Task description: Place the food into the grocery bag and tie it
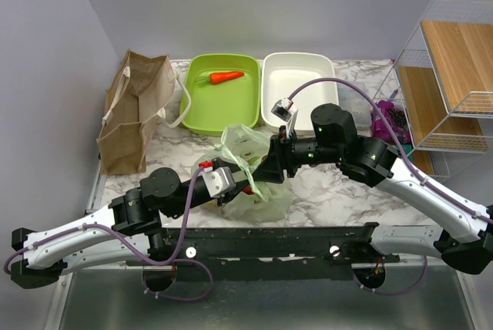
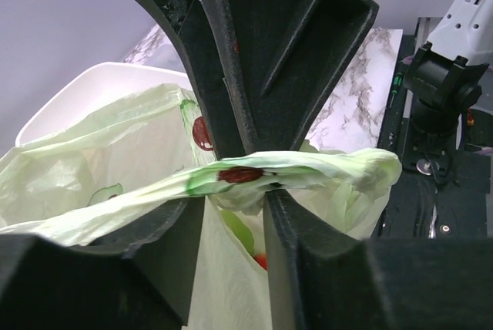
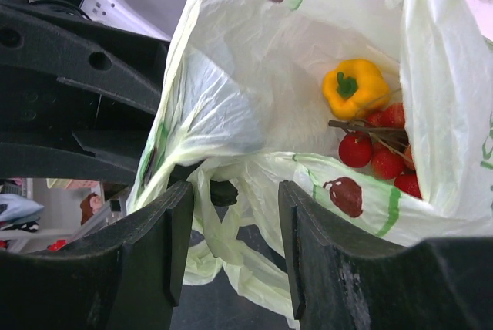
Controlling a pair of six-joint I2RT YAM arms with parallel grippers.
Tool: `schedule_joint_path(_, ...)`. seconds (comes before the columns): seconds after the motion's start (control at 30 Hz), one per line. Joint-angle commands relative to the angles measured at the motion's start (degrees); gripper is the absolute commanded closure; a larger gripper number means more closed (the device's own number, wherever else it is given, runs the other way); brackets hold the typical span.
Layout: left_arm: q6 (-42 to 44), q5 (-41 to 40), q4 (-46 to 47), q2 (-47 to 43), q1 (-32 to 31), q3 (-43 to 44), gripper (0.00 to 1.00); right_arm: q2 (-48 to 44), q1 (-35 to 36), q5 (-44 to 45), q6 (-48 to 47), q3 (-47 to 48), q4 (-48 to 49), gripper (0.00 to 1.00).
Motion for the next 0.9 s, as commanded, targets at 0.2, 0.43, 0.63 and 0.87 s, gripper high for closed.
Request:
schedule_joint_path(0.2, -2.82, 3.68, 0.94, -0.49, -0.22, 1.60, 0.67, 0.10, -0.01, -0.61, -0.39, 1.39, 1.36, 0.46)
schedule_joint_path(0.43, -6.89, 5.63, -3.64, -1.27, -0.24, 3.20, 0.53, -0.21, -0.01, -2.76, 0.18, 1.05, 0.43, 0.46)
schedule_joint_path(0.63, -9.23, 4.79, -5.84, -3.10, -0.22, 2.57, 0.53, -0.52, -0.03, -3.06, 0.66, 0.74, 0.39, 0.46)
schedule_joint_path(0.87, -12.47, 5.25, -7.26, -2.83, -0.21, 3.35, 0.60, -0.06, -0.03, -3.74, 0.89, 0.91, 0.63, 0.46)
